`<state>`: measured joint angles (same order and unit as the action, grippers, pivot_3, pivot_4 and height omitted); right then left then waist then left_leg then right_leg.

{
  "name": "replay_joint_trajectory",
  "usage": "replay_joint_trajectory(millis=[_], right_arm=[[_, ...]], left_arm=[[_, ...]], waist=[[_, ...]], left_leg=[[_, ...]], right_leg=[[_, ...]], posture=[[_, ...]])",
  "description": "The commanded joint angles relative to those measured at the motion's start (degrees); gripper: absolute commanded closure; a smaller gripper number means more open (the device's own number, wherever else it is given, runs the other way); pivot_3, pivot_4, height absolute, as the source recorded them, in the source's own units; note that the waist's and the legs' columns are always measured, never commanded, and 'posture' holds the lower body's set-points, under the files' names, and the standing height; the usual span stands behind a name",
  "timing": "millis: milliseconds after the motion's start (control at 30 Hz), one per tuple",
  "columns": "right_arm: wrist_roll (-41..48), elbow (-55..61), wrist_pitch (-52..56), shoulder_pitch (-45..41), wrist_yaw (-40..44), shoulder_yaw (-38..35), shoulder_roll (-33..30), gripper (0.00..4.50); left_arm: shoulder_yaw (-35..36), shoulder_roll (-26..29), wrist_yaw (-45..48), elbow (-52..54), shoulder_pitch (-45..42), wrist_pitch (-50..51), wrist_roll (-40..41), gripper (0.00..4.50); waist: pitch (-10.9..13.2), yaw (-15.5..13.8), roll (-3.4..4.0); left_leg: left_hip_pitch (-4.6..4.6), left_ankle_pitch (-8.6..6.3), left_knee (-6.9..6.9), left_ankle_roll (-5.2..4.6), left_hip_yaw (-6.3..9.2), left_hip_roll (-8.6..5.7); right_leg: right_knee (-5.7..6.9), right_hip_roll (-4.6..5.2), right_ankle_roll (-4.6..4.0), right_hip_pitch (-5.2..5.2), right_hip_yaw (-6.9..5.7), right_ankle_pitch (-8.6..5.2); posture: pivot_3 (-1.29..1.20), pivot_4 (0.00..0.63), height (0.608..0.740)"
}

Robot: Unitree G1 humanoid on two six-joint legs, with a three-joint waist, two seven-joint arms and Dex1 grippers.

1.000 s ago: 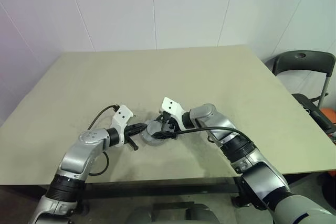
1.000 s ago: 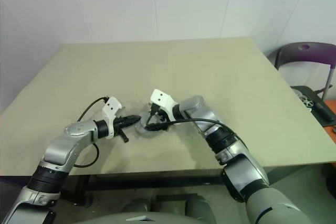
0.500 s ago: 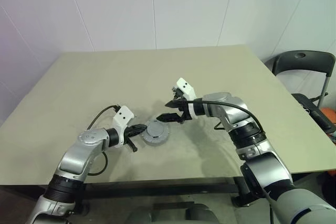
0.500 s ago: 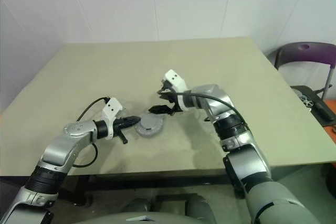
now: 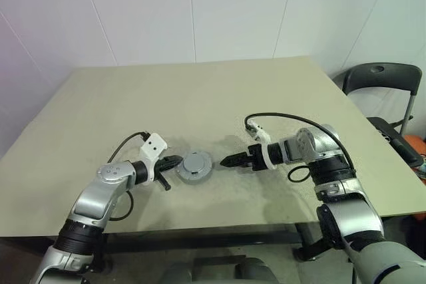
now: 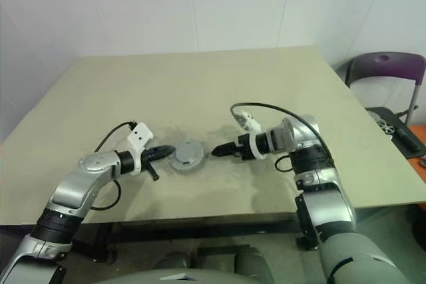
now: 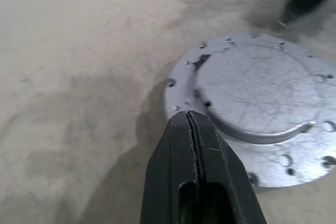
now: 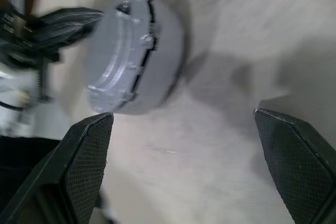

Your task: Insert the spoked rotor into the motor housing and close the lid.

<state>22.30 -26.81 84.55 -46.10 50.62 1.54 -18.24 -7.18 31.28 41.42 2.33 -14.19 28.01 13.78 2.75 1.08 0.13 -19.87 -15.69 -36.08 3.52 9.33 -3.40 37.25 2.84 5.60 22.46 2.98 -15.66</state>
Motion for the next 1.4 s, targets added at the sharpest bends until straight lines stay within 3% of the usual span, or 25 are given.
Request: replay_joint_trajectory(millis=[33, 400, 567, 700, 833, 1000, 1233, 1400], right_arm=[[2.37, -0.48, 3.79, -1.35, -3.89, -4.56, 3.2, 0.04], [3.59, -5.08, 3.92, -1.47, -15.77, -17.76, 14.7, 0.04], [4.25, -3.67, 5.03, -0.46, -18.76, -19.47, 17.17, 0.04], [4.21, 0.88, 2.76, 1.32, -17.92, -13.75, 14.87, 0.04], [2.19, 13.87, -12.89, 5.01, -8.05, 0.55, 6.02, 0.04], [1.55, 21.39, -27.73, 4.94, 2.74, 7.93, -1.95, 0.04], [-5.94, 22.36, -48.25, 3.67, 10.37, 17.33, -3.99, 0.04], [-11.18, 19.81, -58.12, 4.97, 13.19, 22.92, -3.63, 0.04]], left_arm=[[-0.21, 0.45, -0.43, -2.48, -0.09, -0.62, -2.23, 4.5], [0.18, -0.22, -0.46, -3.24, -1.19, -1.64, -2.91, 4.5], [0.44, -0.28, -0.39, -2.96, -0.94, -1.48, -2.98, 4.5], [1.85, 1.04, -0.15, -1.9, -0.23, -1.65, -2.87, 4.5], [6.2, 2.9, 1.37, 2.99, 2.13, -0.78, 0.8, 4.5], [12.77, 6.75, 3.82, 9.32, 7.63, 1.14, 5.37, 4.5], [22.43, 8.36, 4.47, 15.38, 13.63, 5.24, 13.23, 4.5], [25.41, 8.29, 4.3, 19.24, 15.92, 8.74, 17.97, 4.5]], waist=[[0.0, -0.02, 0.01], [-0.01, 1.09, -0.01], [0.0, 1.54, 0.02], [0.0, 1.57, 0.01], [0.03, 1.4, 0.06], [0.09, 1.83, 0.11], [0.11, 2.25, 0.12], [0.11, 1.43, 0.1]], left_leg=[[0.0, 0.0, 0.0, 0.0, -0.01, 0.0], [-0.12, 0.0, 0.03, 0.0, -0.07, 0.08], [-0.2, 0.0, 0.03, 0.0, 0.03, 0.13], [-0.31, 0.0, 0.01, 0.0, 0.03, 0.12], [-0.5, 0.0, -0.01, 0.0, 0.05, 0.12], [-0.53, 0.0, -0.01, 0.01, 0.01, 0.1], [-0.53, 0.0, 0.07, 0.01, 0.05, 0.23], [-0.51, 0.0, 0.0, 0.01, 0.04, 0.19]], right_leg=[[0.0, -0.01, 0.0, 0.0, 0.0, 0.0], [0.08, -0.08, -0.05, 0.2, 0.02, 0.05], [0.12, -0.14, -0.1, 0.31, 0.03, 0.07], [0.1, -0.1, -0.1, 0.38, 0.03, 0.08], [0.09, -0.09, -0.08, 0.55, 0.01, 0.07], [-0.04, 0.01, 0.03, 0.52, 0.01, 0.07], [-0.04, -0.1, -0.01, 0.57, -0.01, 0.07], [-0.07, -0.01, -0.01, 0.48, 0.0, 0.07]], posture=[[0.0, 0.0, 0.74], [0.0, 0.0, 0.74], [0.0, 0.0, 0.74], [0.0, 0.0, 0.74], [0.0, 0.0, 0.74], [0.0, 0.0, 0.74], [0.0, 0.0, 0.74], [0.0, 0.0, 0.74]])
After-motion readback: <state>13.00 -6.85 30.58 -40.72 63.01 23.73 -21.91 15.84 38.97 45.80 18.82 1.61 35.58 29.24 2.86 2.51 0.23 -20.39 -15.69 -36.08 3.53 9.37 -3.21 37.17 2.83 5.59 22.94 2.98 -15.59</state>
